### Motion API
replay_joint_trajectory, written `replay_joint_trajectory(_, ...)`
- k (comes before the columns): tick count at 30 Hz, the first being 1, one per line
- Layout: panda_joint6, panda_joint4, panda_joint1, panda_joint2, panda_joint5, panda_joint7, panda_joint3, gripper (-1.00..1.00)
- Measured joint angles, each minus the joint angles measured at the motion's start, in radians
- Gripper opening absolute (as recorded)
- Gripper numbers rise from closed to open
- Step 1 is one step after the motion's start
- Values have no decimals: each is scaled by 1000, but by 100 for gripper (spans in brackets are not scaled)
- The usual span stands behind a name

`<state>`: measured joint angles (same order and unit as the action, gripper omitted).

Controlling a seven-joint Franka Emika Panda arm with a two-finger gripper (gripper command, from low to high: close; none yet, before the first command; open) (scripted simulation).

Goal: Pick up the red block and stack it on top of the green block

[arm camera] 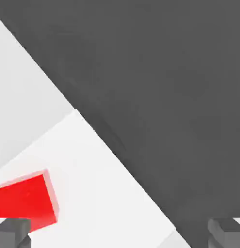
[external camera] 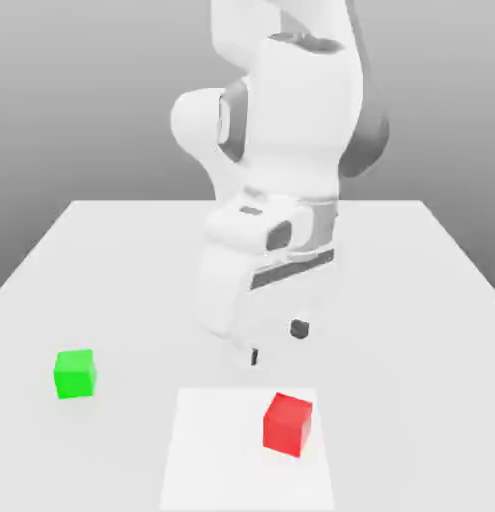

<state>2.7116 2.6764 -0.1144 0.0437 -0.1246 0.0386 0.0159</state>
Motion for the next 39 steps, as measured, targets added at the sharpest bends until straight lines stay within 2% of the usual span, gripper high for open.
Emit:
replay_joint_trajectory(3,64,41,-13,-88,104,179,-21,0)
replay_joint_trajectory(10,223,23,-7,-275,123,211,-26,0)
replay_joint_trajectory(11,246,20,-9,-302,119,210,-23,-100)
replay_joint_trajectory(18,249,19,-8,-309,117,208,-24,-100)
replay_joint_trajectory(26,84,47,-1,-115,124,214,-32,-100)
replay_joint_trajectory(35,-11,89,407,13,53,94,160,-100)
replay_joint_trajectory(39,-41,107,541,70,44,53,261,-100)
